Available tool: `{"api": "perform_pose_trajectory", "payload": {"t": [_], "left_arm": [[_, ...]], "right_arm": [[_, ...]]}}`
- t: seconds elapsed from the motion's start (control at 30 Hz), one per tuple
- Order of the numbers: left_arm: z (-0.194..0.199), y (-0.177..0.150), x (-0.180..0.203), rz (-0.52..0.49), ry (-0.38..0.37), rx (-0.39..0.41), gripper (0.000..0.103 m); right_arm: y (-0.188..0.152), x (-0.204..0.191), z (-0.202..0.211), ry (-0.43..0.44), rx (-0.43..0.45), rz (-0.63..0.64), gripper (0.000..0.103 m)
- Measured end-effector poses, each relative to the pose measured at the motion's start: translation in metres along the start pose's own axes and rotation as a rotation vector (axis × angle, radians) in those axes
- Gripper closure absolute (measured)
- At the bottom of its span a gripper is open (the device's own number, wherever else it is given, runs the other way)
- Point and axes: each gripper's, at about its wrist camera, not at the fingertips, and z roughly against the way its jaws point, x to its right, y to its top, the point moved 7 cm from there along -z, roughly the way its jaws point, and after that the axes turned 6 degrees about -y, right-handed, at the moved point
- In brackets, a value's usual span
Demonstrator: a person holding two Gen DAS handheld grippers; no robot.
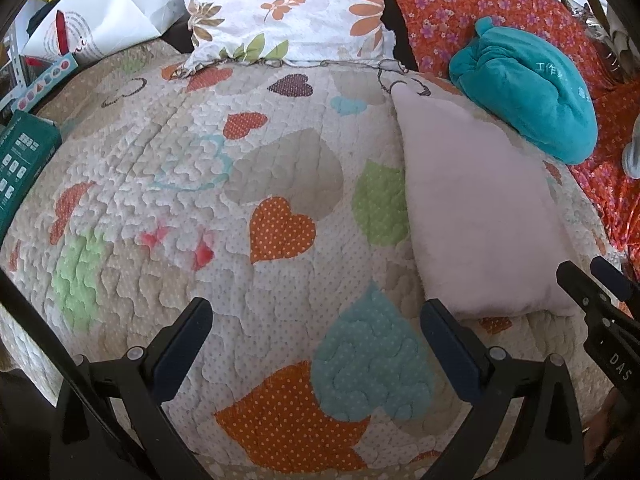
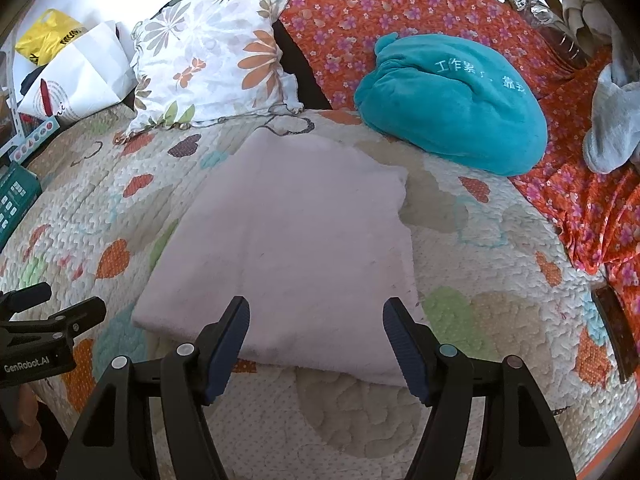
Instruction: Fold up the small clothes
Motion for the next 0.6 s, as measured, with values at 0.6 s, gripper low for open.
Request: {"api": "perform_pose_trajectory", "payload": {"t": [0.6], "left_arm": [[-0.013,-0.010,-0.007,0.046,-0.014,-0.081,0.000]], "right_arm": [[-0.005,-0.008,-0.005,0.019,-0.023,0.016,0.028]]}}
